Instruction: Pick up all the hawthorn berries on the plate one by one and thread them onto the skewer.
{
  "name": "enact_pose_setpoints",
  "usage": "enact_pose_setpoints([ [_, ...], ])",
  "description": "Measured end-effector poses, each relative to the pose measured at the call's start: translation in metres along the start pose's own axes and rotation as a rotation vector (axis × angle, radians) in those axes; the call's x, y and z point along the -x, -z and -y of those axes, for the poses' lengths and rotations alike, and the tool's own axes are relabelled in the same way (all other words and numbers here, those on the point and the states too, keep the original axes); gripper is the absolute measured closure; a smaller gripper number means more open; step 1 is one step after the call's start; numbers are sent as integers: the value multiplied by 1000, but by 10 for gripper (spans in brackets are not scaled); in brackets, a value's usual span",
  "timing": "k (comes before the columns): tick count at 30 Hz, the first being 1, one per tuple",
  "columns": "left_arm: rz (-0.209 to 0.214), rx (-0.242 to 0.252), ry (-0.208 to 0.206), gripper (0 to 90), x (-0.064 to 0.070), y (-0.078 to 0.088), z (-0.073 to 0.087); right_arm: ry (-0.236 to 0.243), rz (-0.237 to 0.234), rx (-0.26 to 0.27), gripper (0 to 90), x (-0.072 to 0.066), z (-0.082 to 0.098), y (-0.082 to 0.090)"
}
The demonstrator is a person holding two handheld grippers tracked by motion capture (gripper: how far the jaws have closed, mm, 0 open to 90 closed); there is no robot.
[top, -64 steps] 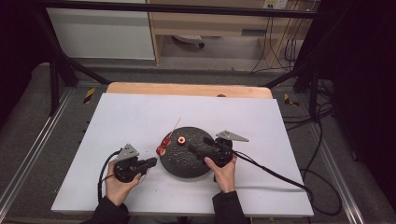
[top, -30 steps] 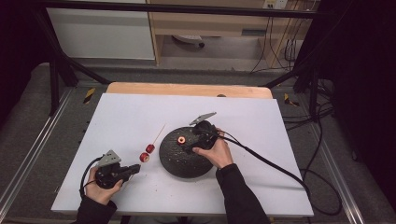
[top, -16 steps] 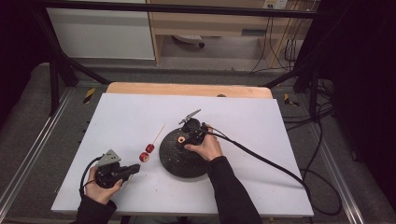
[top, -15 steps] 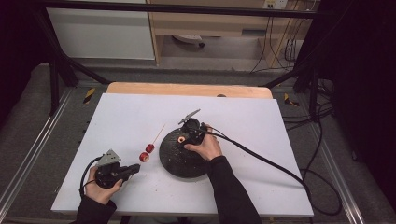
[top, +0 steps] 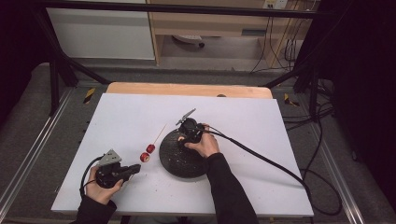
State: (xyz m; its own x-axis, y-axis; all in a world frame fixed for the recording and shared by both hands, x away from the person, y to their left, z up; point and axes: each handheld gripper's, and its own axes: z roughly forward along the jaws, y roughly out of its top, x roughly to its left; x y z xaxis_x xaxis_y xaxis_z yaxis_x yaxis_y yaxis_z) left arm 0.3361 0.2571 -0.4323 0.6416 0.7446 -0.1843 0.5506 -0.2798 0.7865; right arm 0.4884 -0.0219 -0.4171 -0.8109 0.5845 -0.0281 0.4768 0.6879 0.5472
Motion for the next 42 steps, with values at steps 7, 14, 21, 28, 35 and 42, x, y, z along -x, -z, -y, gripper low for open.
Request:
enact_pose_setpoints([
  [7, 2, -2, -1, 886, 0, 0, 0, 21, -15, -12, 575, -1, -1, -3],
  [14, 1, -1, -1, 886, 0, 0, 0, 19, -24, -24, 622, -1, -1, -4],
  [21, -1, 2, -2, 886, 0, 1, 0, 6, -29, -33, 628, 0, -1, -3],
  [28, 0, 3, -6, 886, 1, 1, 0, -51, -44, -3, 630, 0, -4, 7],
  [35, -1, 7, -6, 886, 2, 1, 0, -103, -42, 10, 631, -2, -4, 18],
  [42, -1, 8, -7, 886, 3, 1, 0, -169, -55, 54, 632, -2, 2, 29],
])
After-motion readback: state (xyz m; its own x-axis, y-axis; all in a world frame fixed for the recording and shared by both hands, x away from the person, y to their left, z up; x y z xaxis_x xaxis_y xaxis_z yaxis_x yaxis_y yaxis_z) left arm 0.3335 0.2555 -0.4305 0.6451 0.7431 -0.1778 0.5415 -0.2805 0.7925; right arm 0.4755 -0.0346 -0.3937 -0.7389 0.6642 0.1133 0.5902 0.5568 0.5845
